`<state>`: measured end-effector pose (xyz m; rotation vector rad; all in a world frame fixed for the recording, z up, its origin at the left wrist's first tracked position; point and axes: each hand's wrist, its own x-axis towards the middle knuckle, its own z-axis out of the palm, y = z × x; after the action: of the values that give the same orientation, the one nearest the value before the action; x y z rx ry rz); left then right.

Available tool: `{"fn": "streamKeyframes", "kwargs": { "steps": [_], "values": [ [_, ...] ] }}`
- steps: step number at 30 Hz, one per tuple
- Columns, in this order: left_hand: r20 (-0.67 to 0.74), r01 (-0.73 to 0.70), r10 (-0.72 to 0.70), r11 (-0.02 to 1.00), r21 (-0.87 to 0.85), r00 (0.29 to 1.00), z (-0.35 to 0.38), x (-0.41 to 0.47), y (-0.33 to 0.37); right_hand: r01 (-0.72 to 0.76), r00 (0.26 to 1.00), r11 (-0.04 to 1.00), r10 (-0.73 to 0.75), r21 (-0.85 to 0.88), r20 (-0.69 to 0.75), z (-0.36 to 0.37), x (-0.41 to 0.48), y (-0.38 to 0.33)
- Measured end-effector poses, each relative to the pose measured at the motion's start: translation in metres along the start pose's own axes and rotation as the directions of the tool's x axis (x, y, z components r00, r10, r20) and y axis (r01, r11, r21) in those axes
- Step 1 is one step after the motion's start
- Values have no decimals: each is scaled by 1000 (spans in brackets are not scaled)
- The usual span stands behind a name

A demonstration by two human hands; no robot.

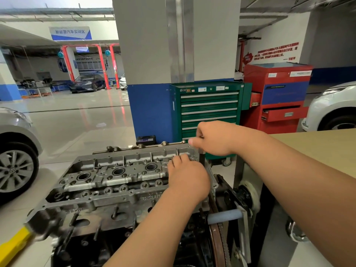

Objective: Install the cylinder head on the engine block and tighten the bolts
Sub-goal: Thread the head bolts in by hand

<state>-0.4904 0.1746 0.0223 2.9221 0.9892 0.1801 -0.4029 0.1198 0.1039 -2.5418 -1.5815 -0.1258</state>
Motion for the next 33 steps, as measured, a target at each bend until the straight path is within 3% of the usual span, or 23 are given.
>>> {"fn": "streamKeyframes", "kwargs": {
  "steps": [2, 3, 7, 12, 17, 19, 22, 24, 26, 30, 33],
  "values": [
    [15, -22, 21, 999, 50, 1000, 0, 2, 2, -103, 995, 970, 98, -222, -33, 7, 3, -4],
    [18, -23, 22, 999, 44, 1000, 0, 3, 2, -91, 995, 969, 82, -229, -48, 9, 5, -6],
    [16, 67, -66, 991, -118, 998, 1, 5, 0, 37, 999, 996, -38, -85, -4, 5, 3, -1],
    [-24, 94, -96, 990, -101, 995, 8, 2, 0, 164, 986, 985, -162, -54, 44, 0, 0, 7],
    [-4, 114, -116, 979, -166, 993, 5, 2, -1, 191, 980, 977, -186, 93, -64, 2, 1, 10],
    [32, 121, -117, 959, -257, 993, 0, 3, 2, 199, 975, 978, -191, 65, -115, -8, 1, 9],
    [53, 35, -19, 949, -313, 998, 0, 2, 9, 174, 968, 985, -171, -1, -184, -22, 0, 12],
    [-51, -30, 14, 944, -329, 999, -2, 4, 1, 129, 970, 990, -116, 49, -216, -21, -4, 20],
    [-114, -113, 81, 942, -317, 990, -6, 8, -14, 92, 979, 989, -68, 118, -194, -10, -9, 27],
    [-91, -242, 226, 942, -234, 970, -7, 16, -32, 47, 989, 984, -21, 171, -149, 13, -11, 32],
    [-165, -235, 190, 916, -325, 968, 2, 16, -39, 56, 982, 998, -55, -3, -180, 10, -5, 25]
  ]
}}
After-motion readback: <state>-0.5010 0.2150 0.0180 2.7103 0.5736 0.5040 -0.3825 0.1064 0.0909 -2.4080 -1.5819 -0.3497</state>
